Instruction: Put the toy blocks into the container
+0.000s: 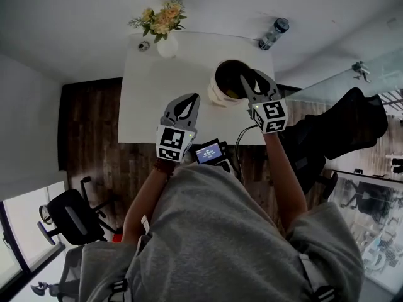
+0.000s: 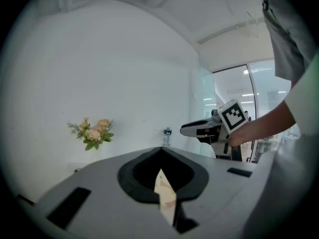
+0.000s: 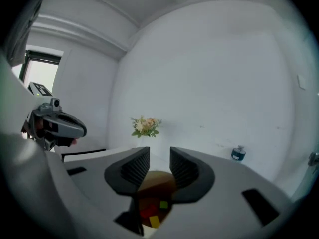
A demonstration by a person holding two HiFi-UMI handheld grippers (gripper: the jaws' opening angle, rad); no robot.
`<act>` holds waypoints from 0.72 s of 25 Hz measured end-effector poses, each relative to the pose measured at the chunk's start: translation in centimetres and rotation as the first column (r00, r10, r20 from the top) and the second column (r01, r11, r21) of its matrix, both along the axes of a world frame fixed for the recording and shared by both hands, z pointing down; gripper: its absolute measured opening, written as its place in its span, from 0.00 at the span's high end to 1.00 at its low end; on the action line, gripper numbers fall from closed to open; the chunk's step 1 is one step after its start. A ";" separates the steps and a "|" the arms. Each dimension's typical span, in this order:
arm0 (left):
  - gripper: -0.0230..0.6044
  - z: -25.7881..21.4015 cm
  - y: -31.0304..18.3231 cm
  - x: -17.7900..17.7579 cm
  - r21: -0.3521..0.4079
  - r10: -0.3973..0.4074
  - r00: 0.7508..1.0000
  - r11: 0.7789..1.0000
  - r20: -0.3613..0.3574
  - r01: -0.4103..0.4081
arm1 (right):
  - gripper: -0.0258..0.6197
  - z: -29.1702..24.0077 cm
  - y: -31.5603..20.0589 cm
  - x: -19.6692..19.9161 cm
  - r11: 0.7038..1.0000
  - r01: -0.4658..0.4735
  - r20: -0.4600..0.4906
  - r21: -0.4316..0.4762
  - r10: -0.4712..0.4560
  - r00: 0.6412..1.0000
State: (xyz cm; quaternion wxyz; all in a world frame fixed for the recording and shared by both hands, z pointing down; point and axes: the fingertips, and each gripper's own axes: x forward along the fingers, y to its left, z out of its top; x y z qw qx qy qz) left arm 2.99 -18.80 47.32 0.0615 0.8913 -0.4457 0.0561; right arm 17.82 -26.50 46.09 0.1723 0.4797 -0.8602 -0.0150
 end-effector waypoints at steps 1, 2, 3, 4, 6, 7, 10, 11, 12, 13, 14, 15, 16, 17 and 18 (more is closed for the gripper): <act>0.95 -0.6 0.0 0.1 0.017 0.000 1.000 1.000 0.002 0.000 | 0.78 -0.7 0.6 -0.4 1.000 0.006 0.009 0.020 -0.006 1.000; 0.95 -1.1 0.1 0.1 0.035 0.000 1.000 0.999 0.005 0.000 | 0.80 -1.4 1.2 -0.8 0.999 0.011 0.016 0.038 -0.011 1.000; 0.95 -1.7 0.2 0.2 0.054 0.000 1.000 0.999 0.009 -0.001 | 0.81 -2.0 1.8 -1.3 0.998 0.015 0.027 0.053 -0.016 1.000; 0.95 -2.2 0.4 0.2 0.071 0.000 1.000 0.997 0.013 -0.001 | 0.81 -2.7 2.3 -1.7 0.998 0.020 0.041 0.067 -0.023 0.999; 0.95 -3.2 0.7 0.1 0.103 -0.002 1.000 0.995 0.013 0.000 | 0.82 -3.8 3.3 -2.6 0.995 0.034 0.067 0.092 -0.041 0.997; 0.96 -3.7 0.9 0.0 0.117 -0.005 1.000 0.993 0.009 0.004 | 0.82 -4.4 3.8 -3.1 0.994 0.039 0.079 0.106 -0.048 0.996; 0.95 -5.0 1.4 -0.6 0.162 -0.028 1.000 0.986 0.002 0.027 | 0.87 -6.1 5.2 -4.1 0.987 0.022 0.118 0.159 -0.041 0.992; 0.95 -5.3 1.6 -0.8 0.179 -0.040 0.999 0.983 0.004 0.039 | 0.88 -6.6 5.6 -4.4 0.984 0.013 0.130 0.176 -0.036 0.991; 0.96 -5.6 1.7 -1.1 0.195 -0.053 0.999 0.980 0.006 0.051 | 0.89 -6.9 6.0 -4.7 0.982 0.007 0.139 0.191 -0.034 0.990; 0.96 -5.8 1.9 -1.3 0.207 -0.065 0.998 0.976 0.008 0.062 | 0.90 -7.2 6.4 -5.0 0.980 0.004 0.146 0.201 -0.034 0.989; 0.95 -5.9 2.0 -1.6 0.214 -0.075 0.997 0.974 0.009 0.071 | 0.90 -7.3 6.7 -5.3 0.978 0.002 0.151 0.207 -0.034 0.988; 0.95 -6.0 2.1 -1.8 0.217 -0.083 0.996 0.973 0.010 0.079 | 0.91 -7.2 7.0 -5.6 0.978 0.001 0.156 0.210 -0.035 0.987; 0.95 -6.0 2.2 -2.0 0.218 -0.089 0.996 0.972 0.010 0.085 | 0.91 -7.2 7.3 -5.9 0.978 0.001 0.161 0.209 -0.035 0.986; 0.95 -6.0 2.4 -2.2 0.219 -0.095 0.995 0.972 0.009 0.090 | 0.91 -7.1 7.5 -6.3 0.978 0.001 0.165 0.207 -0.036 0.986; 0.95 -6.0 2.5 -2.4 0.222 -0.099 0.995 0.970 0.009 0.095 | 0.92 -6.9 7.7 -6.6 0.979 0.003 0.167 0.204 -0.038 0.985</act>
